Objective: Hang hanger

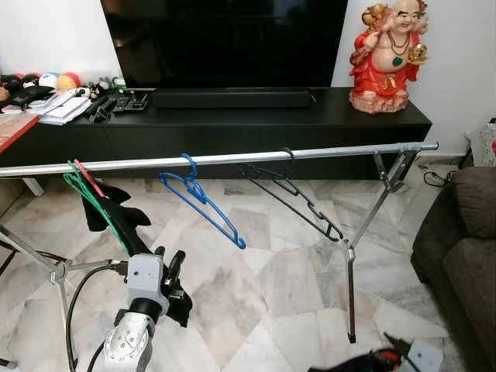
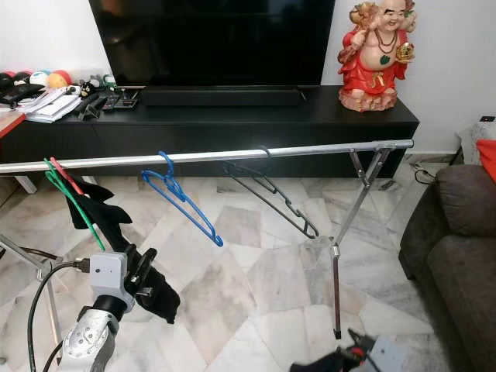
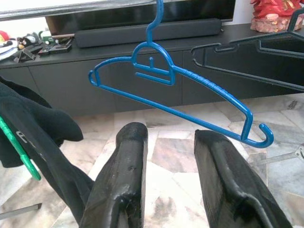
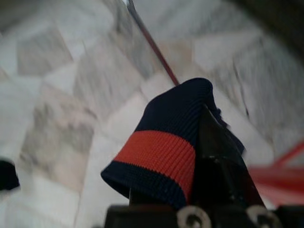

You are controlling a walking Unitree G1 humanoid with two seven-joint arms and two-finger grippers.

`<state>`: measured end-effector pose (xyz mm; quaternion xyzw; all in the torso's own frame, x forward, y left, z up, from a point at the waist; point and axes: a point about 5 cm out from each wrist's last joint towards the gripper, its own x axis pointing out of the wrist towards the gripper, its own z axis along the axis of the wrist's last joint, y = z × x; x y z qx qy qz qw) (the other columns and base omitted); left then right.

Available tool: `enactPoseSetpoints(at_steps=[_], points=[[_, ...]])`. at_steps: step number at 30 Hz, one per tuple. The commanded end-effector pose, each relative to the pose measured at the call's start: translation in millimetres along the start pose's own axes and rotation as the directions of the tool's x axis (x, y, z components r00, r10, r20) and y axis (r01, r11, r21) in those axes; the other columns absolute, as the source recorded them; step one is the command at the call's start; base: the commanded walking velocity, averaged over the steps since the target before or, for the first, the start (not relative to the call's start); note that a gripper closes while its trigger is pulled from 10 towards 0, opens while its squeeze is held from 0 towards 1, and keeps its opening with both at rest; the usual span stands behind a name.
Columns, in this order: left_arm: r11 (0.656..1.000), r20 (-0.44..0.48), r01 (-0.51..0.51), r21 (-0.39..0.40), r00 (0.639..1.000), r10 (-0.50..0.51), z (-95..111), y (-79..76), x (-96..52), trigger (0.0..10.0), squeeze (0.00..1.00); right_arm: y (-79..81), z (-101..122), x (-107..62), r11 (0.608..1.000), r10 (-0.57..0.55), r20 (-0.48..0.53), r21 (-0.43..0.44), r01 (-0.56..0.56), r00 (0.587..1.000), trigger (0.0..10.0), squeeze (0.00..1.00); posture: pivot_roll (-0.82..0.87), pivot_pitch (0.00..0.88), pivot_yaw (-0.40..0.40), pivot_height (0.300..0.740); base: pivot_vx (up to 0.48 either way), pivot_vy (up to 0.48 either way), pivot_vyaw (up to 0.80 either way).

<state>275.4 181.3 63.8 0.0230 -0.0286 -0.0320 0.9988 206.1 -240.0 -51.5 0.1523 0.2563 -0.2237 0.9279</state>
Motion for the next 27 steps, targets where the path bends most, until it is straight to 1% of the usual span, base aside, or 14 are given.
enactPoseSetpoints(at_steps=[1, 3, 5, 7, 9, 13, 14, 16, 18, 19, 21, 24, 27], points=[[1.000, -0.014, 0.002, 0.005, 1.000, -0.002, -1, -0.1, -1.4, 10.0, 0.00, 1.1, 13, 3.6, 1.000, 0.013, 0.063, -0.003, -0.013, 0.998, 10.0, 0.00, -0.05, 0.056, 0.064, 0.740, 0.000, 0.000, 0.00], [1.000, -0.010, 0.009, 0.002, 1.000, -0.009, 2, -2.1, 1.6, 10.0, 0.00, 4.7, 12, 2.8, 0.998, 0.031, 0.063, -0.054, -0.027, 0.998, 10.0, 0.00, -0.04, 0.059, 0.065, 0.740, 0.000, 0.000, 0.00], [1.000, -0.003, 0.008, -0.001, 1.000, -0.008, 5, -2.8, 3.9, 10.0, 0.00, 6.9, 11, 2.4, 0.998, 0.034, 0.070, -0.047, -0.031, 0.997, 10.0, 0.00, -0.04, 0.061, 0.065, 0.740, 0.000, 0.000, 0.00], [1.000, 0.001, 0.005, -0.002, 1.000, -0.005, 7, -2.8, 5.9, 10.0, 0.00, 12.9, 11, 2.2, 0.998, 0.053, 0.079, -0.036, -0.051, 0.995, 10.0, 0.00, -0.04, 0.062, 0.067, 0.740, 0.240, 0.000, 0.00], [1.000, 0.012, 0.006, -0.004, 1.000, -0.006, 10, -2.8, 7.6, 10.0, 0.00, 25.8, 12, 2.2, 0.992, 0.102, 0.096, -0.085, -0.094, 0.990, 10.0, 0.00, -0.04, 0.073, 0.072, 0.740, 0.253, 0.000, 0.00], [1.000, 0.016, 0.020, 0.001, 1.000, -0.020, 11, -4.3, 8.1, 10.0, 0.00, 38.0, 21, 3.6, 0.989, 0.136, 0.152, -0.076, -0.126, 0.979, 10.0, 0.00, -0.04, 0.072, 0.072, 0.740, 0.289, 0.000, 0.00], [1.000, 0.016, 0.020, 0.001, 1.000, -0.020, 11, -4.3, 8.1, 10.0, 0.00, 38.0, 21, 3.6, 0.989, 0.136, 0.152, -0.076, -0.126, 0.979, 10.0, 0.00, -0.04, 0.072, 0.072, 0.740, 0.307, 0.000, 0.00], [1.000, 0.020, 0.019, -0.003, 1.000, -0.019, 12, -4.9, 8.8, 10.0, 0.00, 48.6, 29, 4.2, 0.978, 0.193, 0.197, -0.112, -0.174, 0.961, 10.0, 0.00, -0.04, 0.078, 0.068, 0.740, 0.307, 0.000, 0.00], [1.000, 0.020, 0.019, -0.004, 1.000, -0.019, 13, -5.0, 8.8, 10.0, 0.00, 49.8, 30, 4.2, 0.977, 0.200, 0.201, -0.116, -0.179, 0.959, 10.0, 0.00, -0.04, 0.078, 0.068, 0.740, 0.307, 0.000, 0.00], [1.000, 0.018, 0.016, -0.003, 1.000, -0.015, 12, -5.3, 8.6, 10.0, 0.00, 51.7, 35, 4.3, 0.974, 0.211, 0.232, -0.126, -0.186, 0.950, 10.0, 0.00, -0.04, 0.081, 0.067, 0.740, 0.307, 0.000, 0.00], [1.000, 0.016, 0.014, -0.003, 1.000, -0.014, 12, -5.7, 8.3, 10.0, 0.00, 53.3, 38, 4.4, 0.973, 0.220, 0.252, -0.126, -0.194, 0.942, 10.0, 0.00, -0.04, 0.082, 0.066, 0.740, 0.307, 0.000, 0.00], [1.000, 0.016, 0.023, -0.005, 1.000, -0.022, 12, -8.4, 7.7, 10.0, 0.00, 56.7, 39, 4.2, 0.966, 0.244, 0.251, -0.153, -0.210, 0.937, 10.0, 0.00, -0.05, 0.083, 0.065, 0.740, 0.307, 0.000, 0.00], [1.000, 0.026, 0.022, -0.001, 0.999, -0.022, 14, -10.0, 8.4, 10.0, 0.00, 56.2, 34, 3.6, 0.966, 0.242, 0.229, -0.150, -0.212, 0.943, 10.0, 0.00, -0.04, 0.084, 0.062, 0.740, 0.309, 0.000, 0.00]])
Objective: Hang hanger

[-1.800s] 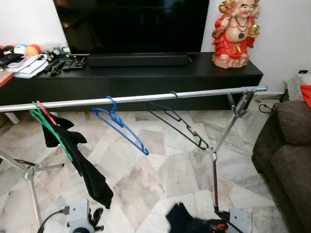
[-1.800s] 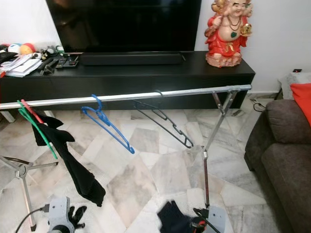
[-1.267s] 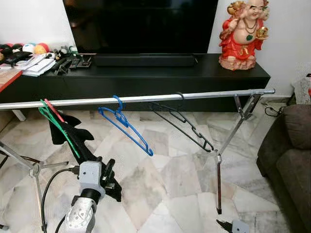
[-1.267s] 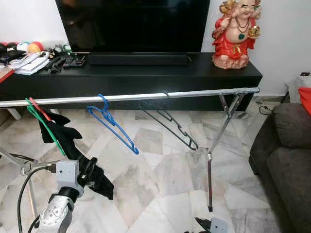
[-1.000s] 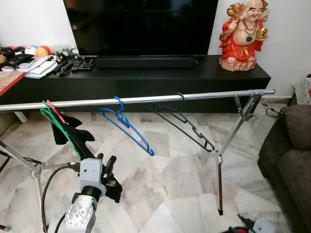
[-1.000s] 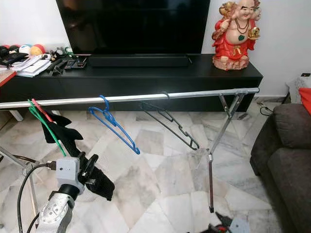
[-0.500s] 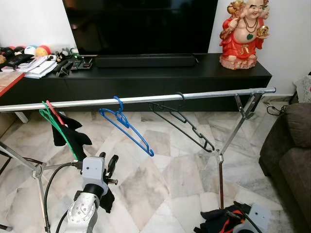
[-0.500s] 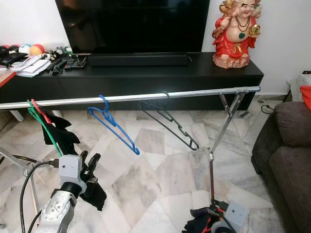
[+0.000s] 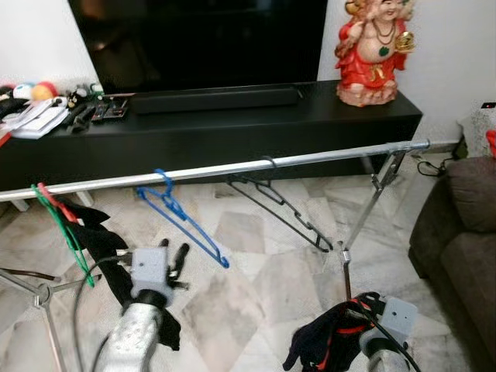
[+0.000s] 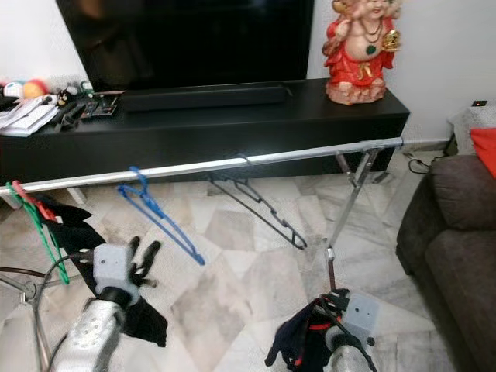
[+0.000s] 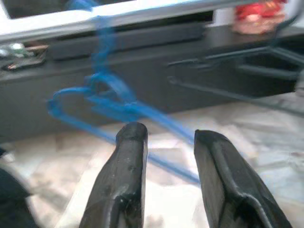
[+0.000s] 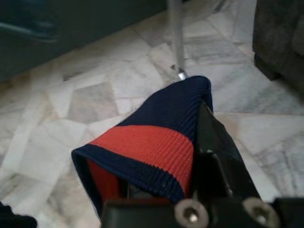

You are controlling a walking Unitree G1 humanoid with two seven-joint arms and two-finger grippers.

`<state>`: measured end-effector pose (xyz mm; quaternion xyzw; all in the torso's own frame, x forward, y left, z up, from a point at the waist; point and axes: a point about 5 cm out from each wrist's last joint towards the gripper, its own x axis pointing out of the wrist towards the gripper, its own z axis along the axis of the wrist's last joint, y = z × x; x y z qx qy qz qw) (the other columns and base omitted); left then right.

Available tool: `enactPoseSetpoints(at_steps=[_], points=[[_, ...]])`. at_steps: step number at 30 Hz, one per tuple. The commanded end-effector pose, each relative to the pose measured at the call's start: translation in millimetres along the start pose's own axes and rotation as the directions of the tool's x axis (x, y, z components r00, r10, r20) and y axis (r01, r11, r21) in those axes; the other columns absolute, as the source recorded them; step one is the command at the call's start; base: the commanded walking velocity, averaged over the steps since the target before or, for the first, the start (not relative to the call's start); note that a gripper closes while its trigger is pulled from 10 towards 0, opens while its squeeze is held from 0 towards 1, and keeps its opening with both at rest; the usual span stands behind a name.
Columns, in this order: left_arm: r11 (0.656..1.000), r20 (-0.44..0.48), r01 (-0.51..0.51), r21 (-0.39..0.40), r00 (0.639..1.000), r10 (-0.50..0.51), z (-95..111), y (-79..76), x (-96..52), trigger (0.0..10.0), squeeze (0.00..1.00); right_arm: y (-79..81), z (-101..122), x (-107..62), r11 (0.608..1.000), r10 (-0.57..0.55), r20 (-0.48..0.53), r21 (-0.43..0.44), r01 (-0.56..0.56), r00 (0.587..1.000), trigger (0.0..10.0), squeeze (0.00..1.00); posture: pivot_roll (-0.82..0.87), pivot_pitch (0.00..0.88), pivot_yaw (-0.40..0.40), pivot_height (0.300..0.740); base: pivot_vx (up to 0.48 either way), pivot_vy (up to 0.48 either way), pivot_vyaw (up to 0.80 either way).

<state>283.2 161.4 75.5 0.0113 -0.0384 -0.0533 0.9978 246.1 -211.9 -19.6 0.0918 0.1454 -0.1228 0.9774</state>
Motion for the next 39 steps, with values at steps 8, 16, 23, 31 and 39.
enactPoseSetpoints(at_steps=[8, 16, 23, 31, 39], points=[[0.999, 0.035, -0.031, 0.030, 0.999, 0.030, 8, 8.2, -3.0, 10.0, 0.00, 7.5, -8, -3.4, 0.999, 0.031, -0.031, -0.013, -0.031, 0.999, 10.0, 0.00, -0.04, 0.092, 0.054, 0.740, 0.225, 0.000, 0.00], [0.999, 0.002, -0.029, 0.030, 1.000, 0.029, 6, 3.0, -5.8, 10.0, 0.00, 3.2, -19, -9.6, 0.999, 0.027, -0.089, -0.029, -0.030, 0.996, 10.0, 0.00, -0.04, 0.101, 0.047, 0.740, 0.000, 0.000, 0.00], [0.990, -0.112, -0.026, 0.141, 0.993, 0.042, 16, -2.8, 12.2, 10.0, 0.00, 3.6, -22, -10.5, 0.999, 0.036, -0.120, -0.033, -0.040, 0.992, 10.0, 0.00, -0.03, 0.104, 0.042, 0.740, 0.000, 0.000, 0.00], [0.998, -0.209, -0.045, -0.041, 0.977, 0.035, 32, -24.5, 35.0, 10.0, 1.00, 5.8, -22, -8.7, 0.997, 0.051, -0.135, -0.043, -0.057, 0.990, 10.0, 0.00, -0.03, 0.102, 0.037, 0.740, 0.000, 0.000, 0.00], [0.989, -0.338, -0.148, -0.010, 0.931, 0.136, 38, -30.0, 69.8, 10.0, 1.00, 9.4, -23, -7.0, 0.997, 0.056, -0.155, -0.034, -0.062, 0.986, 10.0, 0.00, -0.05, 0.105, 0.040, 0.740, 0.000, 0.000, 0.00]])
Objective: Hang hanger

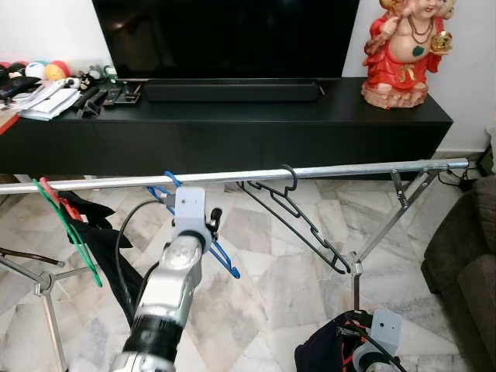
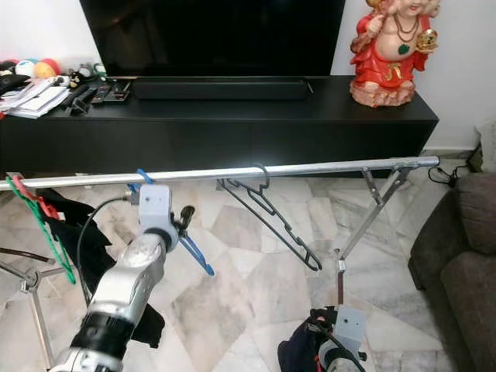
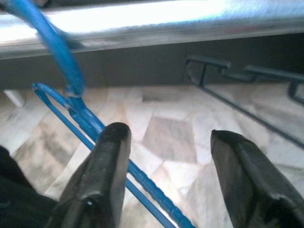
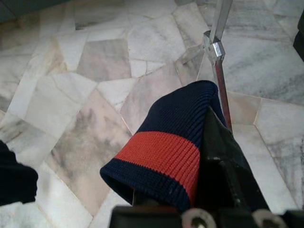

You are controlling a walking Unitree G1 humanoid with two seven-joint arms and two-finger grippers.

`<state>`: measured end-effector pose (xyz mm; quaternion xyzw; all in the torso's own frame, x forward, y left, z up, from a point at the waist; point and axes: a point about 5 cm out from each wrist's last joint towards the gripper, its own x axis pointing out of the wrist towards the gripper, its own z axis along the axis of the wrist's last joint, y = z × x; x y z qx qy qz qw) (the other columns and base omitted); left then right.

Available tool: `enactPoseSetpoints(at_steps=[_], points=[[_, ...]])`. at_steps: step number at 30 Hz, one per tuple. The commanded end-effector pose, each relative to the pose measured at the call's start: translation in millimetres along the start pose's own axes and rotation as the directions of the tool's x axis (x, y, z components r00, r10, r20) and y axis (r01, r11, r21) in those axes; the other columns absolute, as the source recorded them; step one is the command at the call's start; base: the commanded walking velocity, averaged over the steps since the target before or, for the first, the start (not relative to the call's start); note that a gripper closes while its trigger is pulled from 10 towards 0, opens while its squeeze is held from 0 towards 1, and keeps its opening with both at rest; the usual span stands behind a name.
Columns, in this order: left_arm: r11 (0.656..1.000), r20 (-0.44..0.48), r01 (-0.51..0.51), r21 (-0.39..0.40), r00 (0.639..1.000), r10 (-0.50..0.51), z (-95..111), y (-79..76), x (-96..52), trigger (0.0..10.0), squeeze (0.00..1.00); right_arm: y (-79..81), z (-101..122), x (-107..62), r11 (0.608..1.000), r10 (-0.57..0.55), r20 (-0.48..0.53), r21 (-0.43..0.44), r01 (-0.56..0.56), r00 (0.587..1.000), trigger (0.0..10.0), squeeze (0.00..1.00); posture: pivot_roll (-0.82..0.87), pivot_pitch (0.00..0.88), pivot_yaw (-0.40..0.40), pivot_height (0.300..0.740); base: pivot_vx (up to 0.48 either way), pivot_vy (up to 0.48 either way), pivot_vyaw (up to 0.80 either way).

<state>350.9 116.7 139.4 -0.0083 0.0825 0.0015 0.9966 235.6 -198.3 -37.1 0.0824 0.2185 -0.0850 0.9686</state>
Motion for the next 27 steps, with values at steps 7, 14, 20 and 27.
enactPoseSetpoints(at_steps=[7, 14, 20, 27], points=[[0.995, -0.190, -0.092, 0.028, 0.977, 0.095, -33, 7.2, 2.3, 10.0, 1.00, 1.4, -3, -0.6, 1.000, 0.014, -0.017, 0.015, -0.014, 1.000, 10.0, 0.00, -0.06, 0.093, 0.047, 0.740, 0.000, 0.000, 0.00], [0.983, -0.157, -0.182, 0.007, 0.971, 0.181, -24, 9.7, 11.2, 10.0, 1.00, -1.6, -3, 0.0, 1.000, 0.017, -0.031, 0.013, -0.017, 0.999, 10.0, 0.00, -0.06, 0.093, 0.039, 0.740, 0.000, 0.000, 0.00], [0.981, -0.163, -0.191, -0.045, 0.970, 0.181, -19, 10.1, 23.3, 10.0, 0.00, 1.7, -2, 1.5, 1.000, 0.029, -0.035, 0.013, -0.029, 0.999, 10.0, 0.00, -0.07, 0.098, 0.035, 0.740, 0.000, 0.000, 0.00], [0.976, -0.164, -0.205, -0.073, 0.968, 0.192, -16, 17.0, 30.2, 10.0, 0.00, 4.9, -5, -0.1, 0.999, 0.042, -0.038, 0.012, -0.041, 0.998, 10.0, 0.00, -0.08, 0.107, 0.035, 0.740, 0.000, 0.000, 0.00]])
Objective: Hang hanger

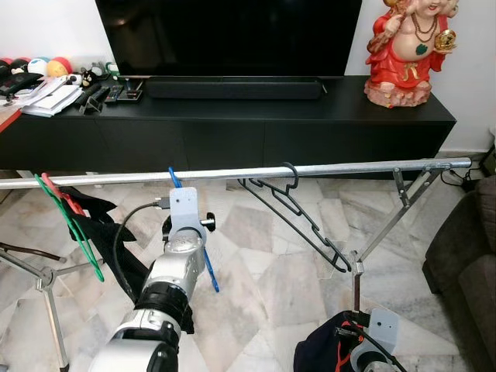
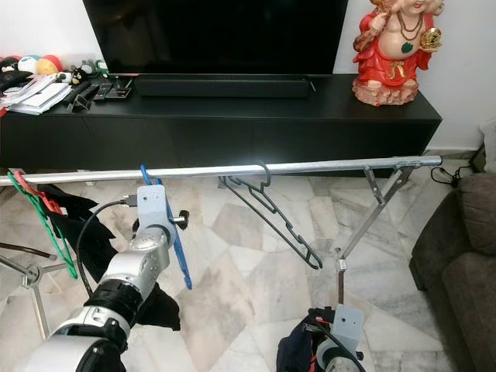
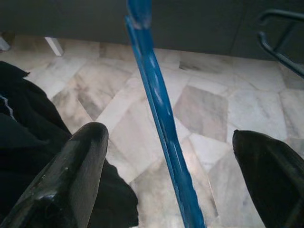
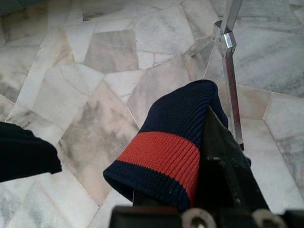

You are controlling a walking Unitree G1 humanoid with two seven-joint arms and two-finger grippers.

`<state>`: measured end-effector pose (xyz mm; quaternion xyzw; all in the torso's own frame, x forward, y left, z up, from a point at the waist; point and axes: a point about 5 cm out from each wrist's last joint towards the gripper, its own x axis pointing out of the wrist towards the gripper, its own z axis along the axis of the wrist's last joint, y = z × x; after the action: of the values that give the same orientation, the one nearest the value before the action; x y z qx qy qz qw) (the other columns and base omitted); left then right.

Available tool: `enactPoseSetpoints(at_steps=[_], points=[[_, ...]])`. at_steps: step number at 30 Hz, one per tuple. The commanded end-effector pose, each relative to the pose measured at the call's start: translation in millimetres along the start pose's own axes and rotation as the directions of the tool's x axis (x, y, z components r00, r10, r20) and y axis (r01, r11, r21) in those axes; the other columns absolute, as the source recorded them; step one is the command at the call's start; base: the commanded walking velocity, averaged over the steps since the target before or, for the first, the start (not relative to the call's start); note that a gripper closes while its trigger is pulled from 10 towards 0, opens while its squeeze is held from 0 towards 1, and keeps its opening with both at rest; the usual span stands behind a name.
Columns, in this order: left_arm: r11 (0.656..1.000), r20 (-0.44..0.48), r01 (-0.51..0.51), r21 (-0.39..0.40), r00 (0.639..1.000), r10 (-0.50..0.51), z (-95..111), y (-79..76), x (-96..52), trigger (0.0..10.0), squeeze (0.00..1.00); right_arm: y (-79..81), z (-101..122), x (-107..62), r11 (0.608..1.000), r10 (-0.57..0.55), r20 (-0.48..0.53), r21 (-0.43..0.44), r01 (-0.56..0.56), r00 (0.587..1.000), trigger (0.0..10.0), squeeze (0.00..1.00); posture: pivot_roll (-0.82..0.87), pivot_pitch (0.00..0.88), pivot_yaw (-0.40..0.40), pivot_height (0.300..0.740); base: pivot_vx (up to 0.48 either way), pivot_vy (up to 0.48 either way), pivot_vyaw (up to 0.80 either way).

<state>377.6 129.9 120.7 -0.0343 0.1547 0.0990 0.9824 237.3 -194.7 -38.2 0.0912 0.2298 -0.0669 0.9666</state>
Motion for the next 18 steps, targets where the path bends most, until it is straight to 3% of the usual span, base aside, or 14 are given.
enactPoseSetpoints(at_steps=[1, 6, 7, 8, 14, 18], points=[[0.999, -0.027, 0.000, -0.042, 1.000, -0.002, -4, 3.8, 2.8, 10.0, 0.00, 1.3, -4, -2.0, 1.000, 0.007, -0.011, 0.003, -0.007, 1.000, 10.0, 0.00, -0.08, 0.108, 0.035, 0.740, 0.000, 0.000, 0.00], [0.996, -0.085, 0.012, -0.092, 0.996, -0.020, -14, 5.8, 5.1, 10.0, 0.00, 1.6, -4, -2.0, 1.000, 0.008, -0.011, 0.003, -0.008, 1.000, 10.0, 0.00, -0.08, 0.114, 0.036, 0.740, 0.000, 0.000, 0.00], [0.997, -0.098, 0.003, -0.076, 0.995, -0.010, -19, 9.7, 5.9, 8.4, 0.00, 1.8, -4, -2.0, 1.000, 0.009, -0.010, 0.003, -0.009, 1.000, 10.0, 0.00, -0.08, 0.115, 0.037, 0.740, 0.000, 0.000, 0.00], [0.998, -0.105, -0.009, -0.055, 0.994, 0.003, -23, 14.0, 6.5, 0.0, 0.00, 2.0, -4, -2.0, 1.000, 0.010, -0.008, 0.004, -0.010, 1.000, 10.0, 0.00, -0.08, 0.115, 0.038, 0.740, 0.000, 0.000, 0.00], [0.999, -0.102, -0.029, -0.036, 0.994, 0.025, -25, 20.0, 8.1, 0.0, 0.00, 2.4, -4, -2.3, 1.000, 0.012, -0.003, 0.006, -0.012, 1.000, 10.0, 0.00, -0.09, 0.117, 0.041, 0.740, 0.000, 0.000, 0.00], [0.998, -0.072, -0.021, -0.065, 0.997, 0.016, -18, 19.7, 9.6, 0.0, 0.00, 4.0, -4, -2.2, 1.000, 0.016, -0.001, 0.005, -0.016, 1.000, 10.0, 0.00, -0.09, 0.119, 0.041, 0.740, 0.000, 0.000, 0.00]])
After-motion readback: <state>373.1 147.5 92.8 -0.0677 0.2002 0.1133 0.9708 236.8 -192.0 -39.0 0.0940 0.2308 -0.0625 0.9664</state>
